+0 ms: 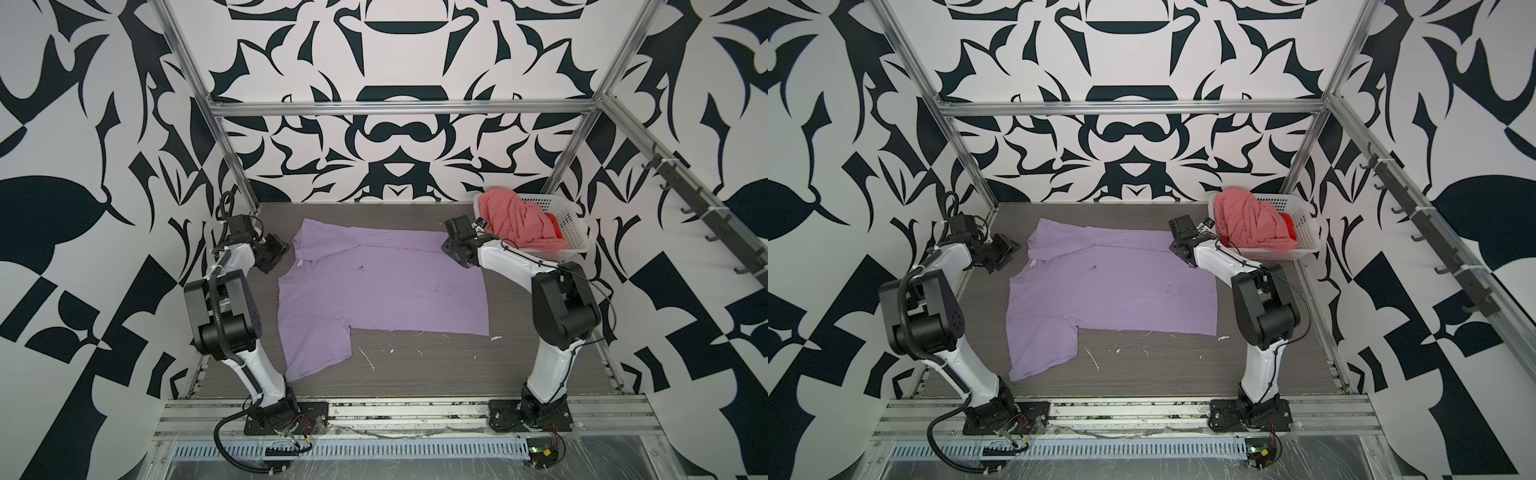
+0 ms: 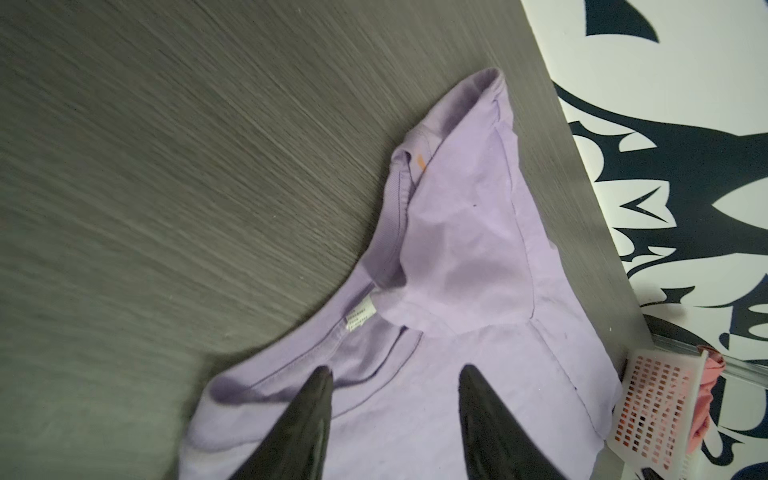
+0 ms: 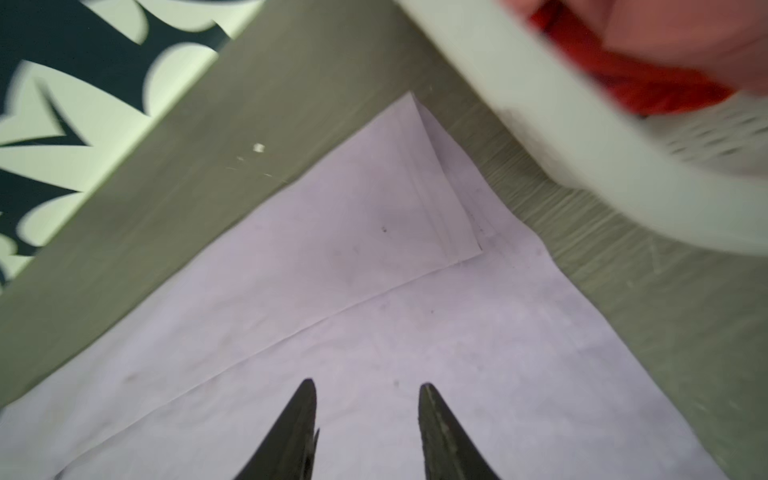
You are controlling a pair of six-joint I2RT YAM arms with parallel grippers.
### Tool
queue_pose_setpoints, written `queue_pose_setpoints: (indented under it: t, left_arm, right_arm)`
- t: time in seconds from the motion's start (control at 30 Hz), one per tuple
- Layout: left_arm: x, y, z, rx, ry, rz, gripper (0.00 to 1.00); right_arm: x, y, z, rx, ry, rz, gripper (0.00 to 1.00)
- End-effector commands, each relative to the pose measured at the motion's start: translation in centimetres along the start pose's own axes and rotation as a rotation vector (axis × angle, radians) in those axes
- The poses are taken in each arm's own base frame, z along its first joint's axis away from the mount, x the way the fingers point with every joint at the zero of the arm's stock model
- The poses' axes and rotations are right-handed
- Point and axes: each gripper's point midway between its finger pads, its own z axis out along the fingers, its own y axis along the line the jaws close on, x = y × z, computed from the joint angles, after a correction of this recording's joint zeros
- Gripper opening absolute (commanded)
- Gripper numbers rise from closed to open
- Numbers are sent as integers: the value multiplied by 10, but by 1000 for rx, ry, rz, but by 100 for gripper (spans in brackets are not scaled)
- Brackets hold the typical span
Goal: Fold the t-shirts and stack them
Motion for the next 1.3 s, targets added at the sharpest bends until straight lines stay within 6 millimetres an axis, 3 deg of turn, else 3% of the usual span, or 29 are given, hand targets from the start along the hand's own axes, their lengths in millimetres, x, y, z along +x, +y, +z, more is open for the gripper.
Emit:
queue_pose_setpoints:
  t: [0.0,0.07,0.1,0.37,0.5,0.67,0.87,1.07,1.27]
  left_arm:
    - [-8,-21,11,55,-5,40,49]
    - [-6,-21,22,45,6,53,50]
    - [-6,-20,29,46,14,50,50]
    - [11,-31,62,68,80,58,48]
    - [18,-36,71,77,96,52,37]
    - [20,-39,71,90,97,38,16]
    - [19,-42,66,98,91,40,4]
    - [21,-42,67,103,96,28,1]
    - [24,-39,67,100,101,17,1]
  right_arm:
    - [-20,15,-3,-44,-27,50,46]
    - [-20,14,5,-42,-17,47,48]
    - [-20,13,10,-40,-9,45,54]
    - [-36,2,24,7,-40,46,56]
    - [-43,-6,27,66,-54,46,56]
    - [-43,-17,30,158,-38,23,56]
    - [-46,-28,40,200,-36,6,56]
    - [-54,-34,41,248,-62,-67,56]
    - [-58,-27,53,187,-57,-77,53]
